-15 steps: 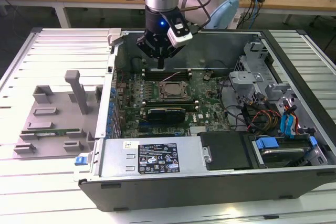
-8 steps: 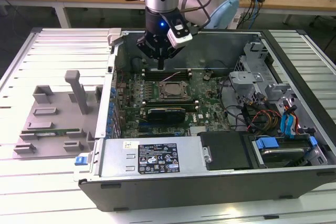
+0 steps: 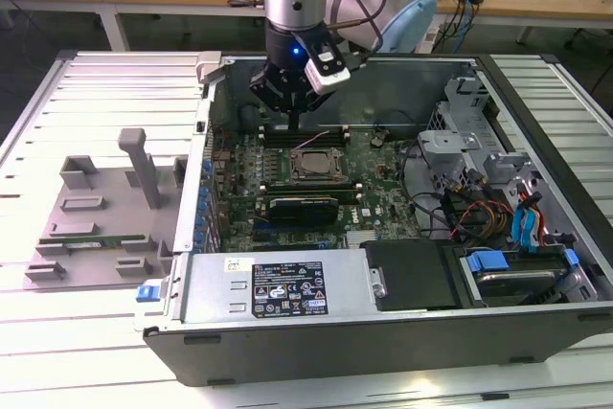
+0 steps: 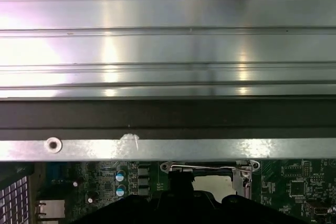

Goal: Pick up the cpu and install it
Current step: 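Install the first cpu locking lever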

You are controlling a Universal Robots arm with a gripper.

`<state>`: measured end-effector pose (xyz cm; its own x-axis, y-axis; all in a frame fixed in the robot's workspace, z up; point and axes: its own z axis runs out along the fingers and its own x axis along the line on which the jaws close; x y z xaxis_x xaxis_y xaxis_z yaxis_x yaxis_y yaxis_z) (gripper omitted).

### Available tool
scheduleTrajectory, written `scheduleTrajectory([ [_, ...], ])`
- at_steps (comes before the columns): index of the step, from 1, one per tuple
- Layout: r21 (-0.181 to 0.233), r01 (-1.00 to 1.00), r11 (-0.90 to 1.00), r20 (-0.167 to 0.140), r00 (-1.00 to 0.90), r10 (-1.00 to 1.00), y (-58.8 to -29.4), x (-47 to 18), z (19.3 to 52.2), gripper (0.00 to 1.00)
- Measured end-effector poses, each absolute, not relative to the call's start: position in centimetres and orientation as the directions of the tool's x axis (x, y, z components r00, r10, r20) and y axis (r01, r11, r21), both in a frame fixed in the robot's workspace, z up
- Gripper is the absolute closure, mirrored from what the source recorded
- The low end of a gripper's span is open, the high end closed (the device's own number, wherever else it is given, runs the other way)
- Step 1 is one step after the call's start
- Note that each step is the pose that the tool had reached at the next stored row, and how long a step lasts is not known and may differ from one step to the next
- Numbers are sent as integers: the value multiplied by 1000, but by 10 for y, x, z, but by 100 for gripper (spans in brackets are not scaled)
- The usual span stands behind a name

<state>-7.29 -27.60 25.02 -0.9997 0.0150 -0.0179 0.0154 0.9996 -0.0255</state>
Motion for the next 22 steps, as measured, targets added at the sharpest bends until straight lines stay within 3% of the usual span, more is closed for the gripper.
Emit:
scheduleTrajectory([
  [22, -25, -41, 999, -18, -999, -42, -270, -44, 213, 89],
])
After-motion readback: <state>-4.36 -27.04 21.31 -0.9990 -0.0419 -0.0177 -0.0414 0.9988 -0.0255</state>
